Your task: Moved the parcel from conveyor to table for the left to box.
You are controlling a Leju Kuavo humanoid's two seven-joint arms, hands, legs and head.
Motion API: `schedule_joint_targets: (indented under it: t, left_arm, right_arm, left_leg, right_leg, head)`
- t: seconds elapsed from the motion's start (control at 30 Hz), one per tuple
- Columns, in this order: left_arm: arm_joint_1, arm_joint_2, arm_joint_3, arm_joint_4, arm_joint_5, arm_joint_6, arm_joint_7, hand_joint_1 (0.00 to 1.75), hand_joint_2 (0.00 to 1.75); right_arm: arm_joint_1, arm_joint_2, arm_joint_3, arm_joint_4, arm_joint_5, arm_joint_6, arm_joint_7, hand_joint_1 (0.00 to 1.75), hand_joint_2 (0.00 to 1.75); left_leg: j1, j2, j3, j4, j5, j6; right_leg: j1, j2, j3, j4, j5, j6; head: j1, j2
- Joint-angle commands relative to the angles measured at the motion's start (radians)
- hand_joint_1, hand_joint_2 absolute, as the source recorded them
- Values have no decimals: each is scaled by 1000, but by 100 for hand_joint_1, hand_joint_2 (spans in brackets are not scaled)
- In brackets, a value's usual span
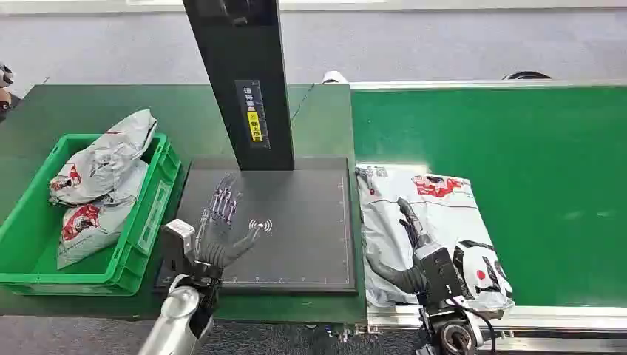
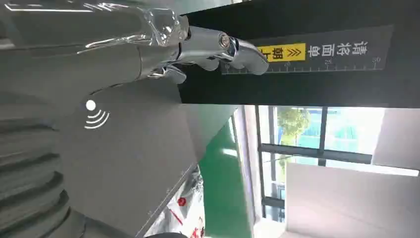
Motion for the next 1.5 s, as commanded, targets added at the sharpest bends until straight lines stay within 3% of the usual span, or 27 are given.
schedule_joint_targets:
  t: [0.03,0.13,0.3,0.5,0.63,0.73,0.97,1.1,1.13,1.17,1.5]
  left_arm:
    - [1,8,18,6,-12,-3,21,0,175]
    - [5,3,17,-5,-21,-8,36,0,175]
    - [0,-3,16,2,-24,-10,45,0,175]
    - [-18,2,1,49,-25,-17,43,0,175]
    - [-40,8,-14,79,-24,-19,39,0,175]
    - [-53,9,-19,91,-20,-17,40,0,175]
    - [-86,12,-29,122,-8,-13,48,0,175]
    - [-84,16,-29,119,-5,-8,48,0,175]
    - [-79,18,-29,112,-3,-6,48,0,175]
    - [-72,20,-28,104,0,-3,47,0,175]
    - [-37,39,-21,59,17,12,47,0,175]
  right_arm:
    - [-59,-15,-18,68,226,-216,171,0,175]
    - [-73,-41,-60,83,396,-289,301,0,175]
    - [-98,-68,-111,120,481,-281,355,0,175]
    - [-144,-127,-167,258,548,-194,410,0,175]
    - [-177,-170,-157,383,614,-81,473,0,175]
    - [-212,-202,-135,472,678,-61,515,0,175]
    - [-325,-272,-71,672,722,39,468,0,175]
    - [-345,-293,-57,700,727,45,452,0,175]
    - [-352,-294,-54,710,727,42,451,72,175]
    - [-359,-298,-41,714,733,34,441,175,175]
    - [-402,-303,16,720,714,26,394,175,175]
  left_leg:
    - [0,3,1,0,0,0]
    - [0,2,1,0,0,1]
    - [0,0,0,0,0,1]
    - [0,0,2,-1,1,1]
    - [0,-1,1,0,0,1]
    - [0,0,1,0,0,1]
    - [0,1,1,0,1,1]
    - [0,0,2,1,1,1]
    - [0,0,3,1,1,1]
    - [1,0,2,1,2,2]
    - [0,1,1,3,3,3]
  right_leg:
    - [1,1,1,-1,1,-1]
    - [1,0,1,-1,1,0]
    - [0,-1,1,-1,1,0]
    - [0,-1,2,-2,1,0]
    - [0,-1,2,-2,1,0]
    - [0,-1,2,-1,1,0]
    - [0,-1,1,-2,2,1]
    - [1,-1,3,-1,2,1]
    - [0,-1,4,-1,2,1]
    - [1,-2,3,-2,3,2]
    - [0,-1,4,-2,5,5]
  head:
    - [0,0]
    - [0,0]
    - [0,0]
    - [0,0]
    - [0,0]
    - [0,0]
    - [0,0]
    - [0,0]
    - [0,0]
    - [0,0]
    - [0,0]
